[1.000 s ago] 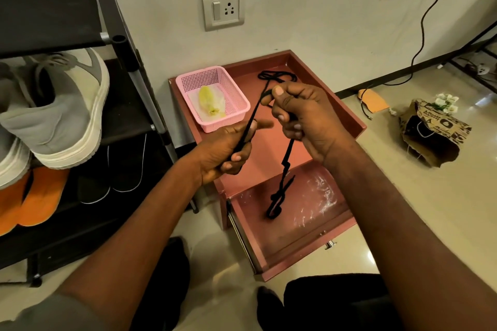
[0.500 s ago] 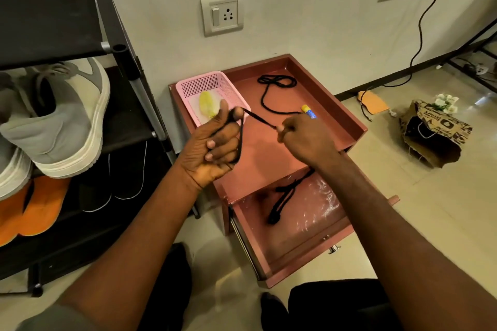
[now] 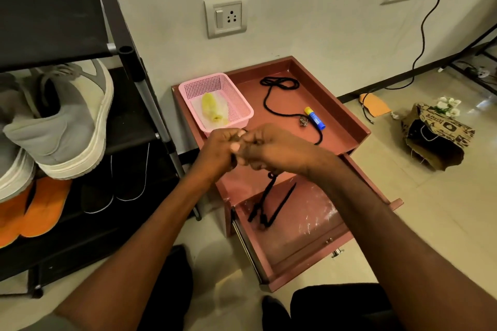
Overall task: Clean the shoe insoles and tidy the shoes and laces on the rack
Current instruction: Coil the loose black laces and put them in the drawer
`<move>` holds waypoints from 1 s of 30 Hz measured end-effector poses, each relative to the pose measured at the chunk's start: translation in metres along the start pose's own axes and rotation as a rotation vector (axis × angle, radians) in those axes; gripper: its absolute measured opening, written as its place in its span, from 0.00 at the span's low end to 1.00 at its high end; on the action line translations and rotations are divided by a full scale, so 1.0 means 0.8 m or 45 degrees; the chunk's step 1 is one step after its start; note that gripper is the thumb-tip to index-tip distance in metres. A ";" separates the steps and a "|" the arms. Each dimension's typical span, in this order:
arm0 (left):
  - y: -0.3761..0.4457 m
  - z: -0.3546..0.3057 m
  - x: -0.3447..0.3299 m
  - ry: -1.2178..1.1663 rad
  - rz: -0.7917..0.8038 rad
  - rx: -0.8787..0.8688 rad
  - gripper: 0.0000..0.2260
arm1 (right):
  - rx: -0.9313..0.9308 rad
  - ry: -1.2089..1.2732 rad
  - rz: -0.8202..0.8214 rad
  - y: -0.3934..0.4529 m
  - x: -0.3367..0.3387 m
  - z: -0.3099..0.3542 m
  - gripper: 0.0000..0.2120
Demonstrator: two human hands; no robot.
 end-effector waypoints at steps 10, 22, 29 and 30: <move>-0.002 -0.022 -0.020 -1.306 0.579 0.133 0.20 | -0.243 0.227 -0.335 0.000 0.055 -0.052 0.15; 0.011 0.009 0.024 -0.044 -0.203 -0.006 0.13 | -0.202 0.108 0.378 -0.008 -0.004 -0.021 0.19; -0.001 0.011 -0.003 -0.218 0.408 0.198 0.21 | 0.080 0.979 -0.381 -0.007 0.071 -0.023 0.13; -0.003 0.006 -0.005 -0.377 0.481 0.234 0.23 | 0.066 1.024 -0.487 -0.007 0.078 -0.030 0.12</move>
Point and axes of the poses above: each hand's wrist, its own y-axis towards the middle knuckle, its own x-axis out of the back of the hand, z = x × y, the point moved 5 cm from there along y, towards the middle knuckle, and after that the axes turned 2 degrees about -x, right-handed, at the moved point
